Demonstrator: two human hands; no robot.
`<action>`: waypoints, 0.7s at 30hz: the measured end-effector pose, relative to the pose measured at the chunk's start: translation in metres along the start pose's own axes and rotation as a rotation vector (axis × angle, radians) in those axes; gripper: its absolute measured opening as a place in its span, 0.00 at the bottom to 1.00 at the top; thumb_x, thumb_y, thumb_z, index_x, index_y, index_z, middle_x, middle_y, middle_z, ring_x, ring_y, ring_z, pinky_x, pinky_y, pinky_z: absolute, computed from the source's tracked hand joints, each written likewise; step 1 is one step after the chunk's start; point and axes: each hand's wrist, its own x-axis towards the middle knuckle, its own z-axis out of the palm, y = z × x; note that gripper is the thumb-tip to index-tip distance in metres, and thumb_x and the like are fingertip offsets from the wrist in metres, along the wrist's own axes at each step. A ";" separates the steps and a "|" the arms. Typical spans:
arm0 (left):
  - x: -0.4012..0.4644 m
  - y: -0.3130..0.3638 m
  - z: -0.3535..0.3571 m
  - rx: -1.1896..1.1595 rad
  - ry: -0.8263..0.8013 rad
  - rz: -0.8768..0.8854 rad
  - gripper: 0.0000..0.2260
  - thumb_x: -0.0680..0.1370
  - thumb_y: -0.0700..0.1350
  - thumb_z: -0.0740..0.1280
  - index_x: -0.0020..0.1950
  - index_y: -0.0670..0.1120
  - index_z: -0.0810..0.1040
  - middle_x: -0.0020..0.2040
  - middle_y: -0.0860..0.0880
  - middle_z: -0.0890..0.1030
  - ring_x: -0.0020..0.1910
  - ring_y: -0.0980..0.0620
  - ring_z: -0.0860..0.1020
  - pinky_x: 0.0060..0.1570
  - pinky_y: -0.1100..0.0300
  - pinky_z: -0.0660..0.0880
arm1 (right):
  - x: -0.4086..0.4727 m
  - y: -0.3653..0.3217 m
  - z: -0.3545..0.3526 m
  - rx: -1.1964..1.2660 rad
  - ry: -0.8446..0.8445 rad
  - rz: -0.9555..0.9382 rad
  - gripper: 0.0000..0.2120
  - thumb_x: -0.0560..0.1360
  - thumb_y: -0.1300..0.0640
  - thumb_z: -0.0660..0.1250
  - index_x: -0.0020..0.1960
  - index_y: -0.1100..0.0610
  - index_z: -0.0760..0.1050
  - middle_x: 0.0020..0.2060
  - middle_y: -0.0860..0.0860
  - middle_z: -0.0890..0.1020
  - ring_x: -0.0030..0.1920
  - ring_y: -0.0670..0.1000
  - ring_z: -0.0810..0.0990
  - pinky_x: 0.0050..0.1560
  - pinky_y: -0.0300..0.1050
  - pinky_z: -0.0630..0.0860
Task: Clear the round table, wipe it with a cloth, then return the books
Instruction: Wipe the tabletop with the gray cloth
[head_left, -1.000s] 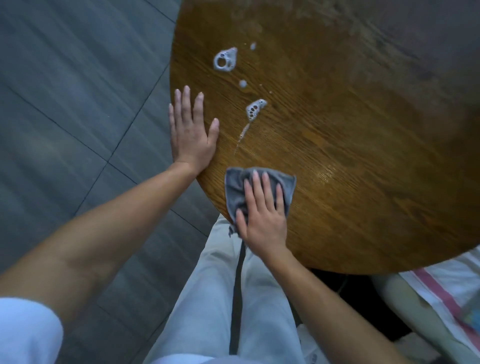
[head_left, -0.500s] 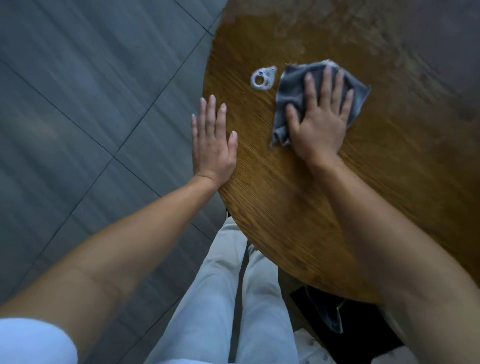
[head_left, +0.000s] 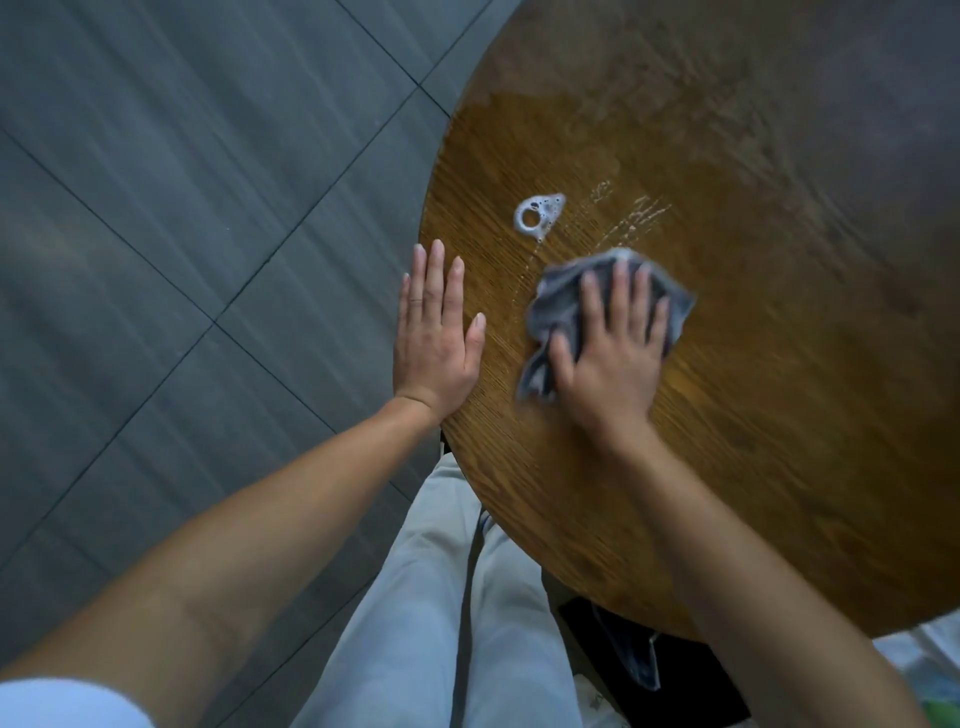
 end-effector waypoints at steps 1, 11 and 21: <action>0.000 0.000 0.000 0.003 -0.001 -0.005 0.28 0.86 0.50 0.57 0.83 0.39 0.56 0.84 0.39 0.53 0.84 0.39 0.49 0.81 0.41 0.51 | 0.030 0.006 -0.007 0.019 0.033 0.077 0.34 0.83 0.37 0.51 0.85 0.51 0.53 0.85 0.57 0.51 0.84 0.60 0.48 0.83 0.63 0.45; -0.001 0.002 0.001 0.000 -0.006 -0.028 0.28 0.86 0.50 0.56 0.83 0.40 0.56 0.84 0.39 0.53 0.84 0.40 0.49 0.81 0.40 0.50 | 0.165 -0.030 -0.043 0.095 0.078 0.182 0.32 0.84 0.39 0.46 0.85 0.49 0.51 0.85 0.55 0.48 0.85 0.59 0.45 0.82 0.64 0.42; -0.001 0.001 -0.001 -0.045 -0.005 -0.014 0.28 0.85 0.48 0.55 0.84 0.39 0.55 0.85 0.39 0.52 0.84 0.41 0.49 0.81 0.40 0.50 | 0.032 0.022 -0.021 -0.046 -0.070 -0.239 0.31 0.85 0.37 0.48 0.85 0.46 0.49 0.85 0.53 0.47 0.85 0.57 0.44 0.82 0.64 0.46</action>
